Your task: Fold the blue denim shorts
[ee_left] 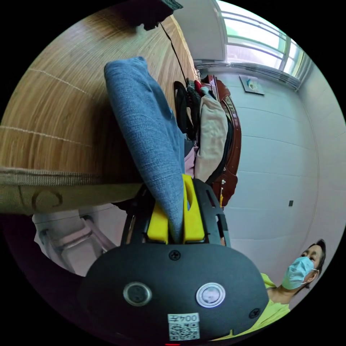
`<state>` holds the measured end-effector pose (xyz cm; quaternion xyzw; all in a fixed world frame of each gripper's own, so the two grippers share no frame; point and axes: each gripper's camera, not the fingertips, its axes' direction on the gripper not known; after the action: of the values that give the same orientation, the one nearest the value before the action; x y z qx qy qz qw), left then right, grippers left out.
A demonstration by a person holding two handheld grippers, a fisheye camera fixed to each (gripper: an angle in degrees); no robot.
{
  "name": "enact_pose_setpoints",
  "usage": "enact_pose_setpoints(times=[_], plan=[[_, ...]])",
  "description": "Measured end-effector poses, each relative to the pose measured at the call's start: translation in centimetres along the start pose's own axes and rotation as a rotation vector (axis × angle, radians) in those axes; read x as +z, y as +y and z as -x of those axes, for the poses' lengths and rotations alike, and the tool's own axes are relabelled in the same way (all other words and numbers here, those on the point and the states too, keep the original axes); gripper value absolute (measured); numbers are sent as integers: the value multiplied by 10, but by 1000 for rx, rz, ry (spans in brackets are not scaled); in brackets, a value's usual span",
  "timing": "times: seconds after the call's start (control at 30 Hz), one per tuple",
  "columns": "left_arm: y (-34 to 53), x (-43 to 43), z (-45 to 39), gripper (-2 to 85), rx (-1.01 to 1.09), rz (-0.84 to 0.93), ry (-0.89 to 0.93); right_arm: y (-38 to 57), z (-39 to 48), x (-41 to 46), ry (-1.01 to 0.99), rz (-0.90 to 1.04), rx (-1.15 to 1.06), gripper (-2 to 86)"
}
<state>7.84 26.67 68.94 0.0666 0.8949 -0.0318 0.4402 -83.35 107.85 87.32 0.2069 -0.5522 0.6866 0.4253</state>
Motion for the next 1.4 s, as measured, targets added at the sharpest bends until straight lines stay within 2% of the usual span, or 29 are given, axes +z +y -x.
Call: enact_pose_setpoints(times=[0.17, 0.3, 0.47, 0.53, 0.63, 0.7, 0.77, 0.87, 0.93, 1.17, 1.4], plan=[[1, -31, 3, 83, -71, -42, 26, -10, 12, 22, 71, -115, -41, 225], [7, -53, 7, 83, -100, -79, 27, -23, 21, 46, 86, -162, -56, 221], [14, -69, 16, 80, -125, -109, 39, -45, 30, 95, 95, -124, -7, 106], [17, -73, 21, 79, -134, -120, 33, -47, 39, 110, 101, -132, -1, 93], [24, -72, 12, 76, -86, -118, -48, -46, 75, 136, 262, -168, -22, 82], [31, -69, -5, 75, -17, -113, -143, -46, 108, 156, 430, -162, -85, 79], [39, -63, -26, 74, 72, -112, -239, -44, 163, 195, 720, -120, -266, 76], [56, -56, -61, 74, 210, -134, -356, -38, 226, 254, 1014, -41, -532, 75], [66, -57, -86, 74, 298, -173, -425, -40, 255, 285, 1094, 19, -632, 75], [55, -104, -132, 75, 421, -401, -474, -98, 358, 403, 1055, 166, -843, 75], [-36, -180, -155, 78, 477, -770, -510, -187, 462, 566, 1009, 256, -1165, 76]])
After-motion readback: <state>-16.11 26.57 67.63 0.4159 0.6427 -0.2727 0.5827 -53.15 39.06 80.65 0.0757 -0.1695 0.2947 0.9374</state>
